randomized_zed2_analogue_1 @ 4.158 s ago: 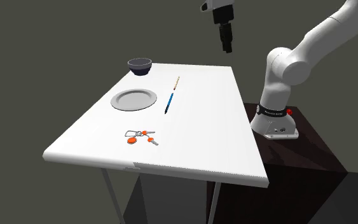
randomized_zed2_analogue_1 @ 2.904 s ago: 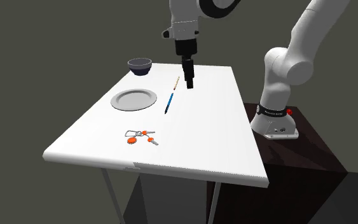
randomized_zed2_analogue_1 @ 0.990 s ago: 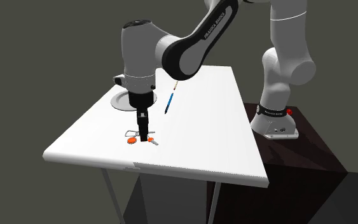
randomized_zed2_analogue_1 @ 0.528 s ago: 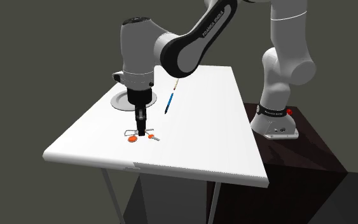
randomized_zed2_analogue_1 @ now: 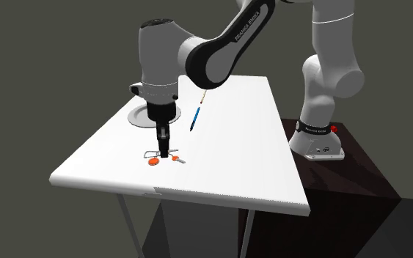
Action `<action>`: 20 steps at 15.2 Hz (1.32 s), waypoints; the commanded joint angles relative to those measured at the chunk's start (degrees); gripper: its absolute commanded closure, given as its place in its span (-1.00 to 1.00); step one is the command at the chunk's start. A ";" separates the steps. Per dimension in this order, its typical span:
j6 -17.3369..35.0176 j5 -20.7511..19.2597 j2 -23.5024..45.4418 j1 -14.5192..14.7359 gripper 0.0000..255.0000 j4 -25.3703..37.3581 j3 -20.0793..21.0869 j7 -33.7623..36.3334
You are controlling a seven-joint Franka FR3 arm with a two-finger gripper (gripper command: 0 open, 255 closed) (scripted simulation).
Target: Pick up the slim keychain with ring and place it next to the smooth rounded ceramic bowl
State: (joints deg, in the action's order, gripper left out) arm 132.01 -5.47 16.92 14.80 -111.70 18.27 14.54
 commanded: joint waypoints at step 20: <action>-14.16 3.01 -6.65 -0.64 1.00 7.64 1.00 -1.68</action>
State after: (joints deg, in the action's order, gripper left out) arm 118.57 -2.61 10.66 14.19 -104.39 19.23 12.92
